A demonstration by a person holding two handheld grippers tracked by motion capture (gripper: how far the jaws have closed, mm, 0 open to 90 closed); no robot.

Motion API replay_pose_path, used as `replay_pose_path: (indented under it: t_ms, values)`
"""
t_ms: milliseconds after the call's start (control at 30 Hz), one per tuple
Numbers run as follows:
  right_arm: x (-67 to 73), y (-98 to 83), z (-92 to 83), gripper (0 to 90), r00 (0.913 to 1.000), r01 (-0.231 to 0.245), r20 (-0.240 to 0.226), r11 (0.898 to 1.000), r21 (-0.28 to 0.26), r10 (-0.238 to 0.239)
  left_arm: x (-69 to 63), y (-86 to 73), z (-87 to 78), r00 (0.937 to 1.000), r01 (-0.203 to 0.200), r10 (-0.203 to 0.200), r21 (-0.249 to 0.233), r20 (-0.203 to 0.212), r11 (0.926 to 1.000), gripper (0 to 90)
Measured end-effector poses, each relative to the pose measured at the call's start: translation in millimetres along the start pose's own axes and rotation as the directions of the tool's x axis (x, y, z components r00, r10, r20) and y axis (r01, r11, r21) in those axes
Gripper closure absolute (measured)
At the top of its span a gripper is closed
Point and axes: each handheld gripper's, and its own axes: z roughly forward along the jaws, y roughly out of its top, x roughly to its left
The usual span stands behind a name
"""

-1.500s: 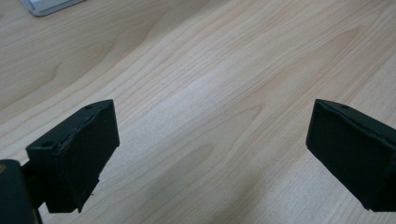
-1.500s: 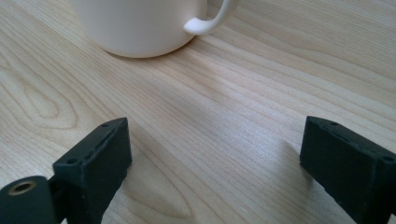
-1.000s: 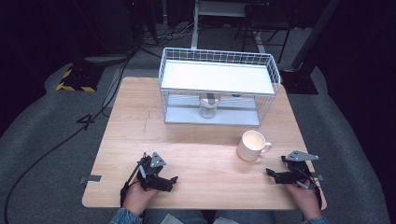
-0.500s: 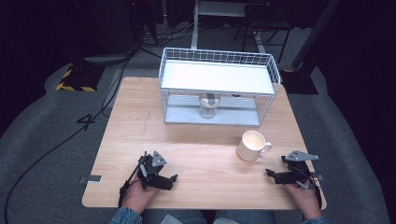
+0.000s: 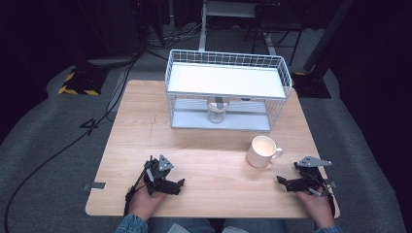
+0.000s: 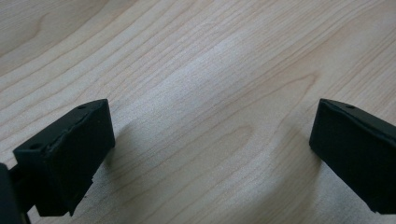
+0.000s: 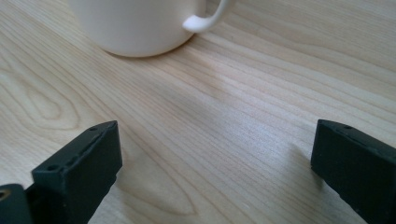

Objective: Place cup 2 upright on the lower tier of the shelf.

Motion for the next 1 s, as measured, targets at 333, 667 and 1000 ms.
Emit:
replay_pose_path:
  t_ms: [333,667,1000]
  values:
    - [9.5,14.9,-26.2,2.2,0.9994,0.031,-0.014,0.998,-0.060,-0.031,0.1,0.1,0.0,1.0000,-0.001,0.001,0.002,0.001,1.0000,0.5]
    - [27.7,33.6,-47.7,2.1,0.9961,0.078,-0.032,0.989,-0.125,-0.083,0.2,0.3,0.0,1.0000,-0.004,0.004,0.002,0.001,1.0000,0.5]
    - [43.0,60.9,-52.6,0.0,0.9889,0.124,-0.062,0.979,-0.163,-0.135,0.0,0.2,0.0,1.0000,-0.002,0.002,0.002,0.001,1.0000,0.5]
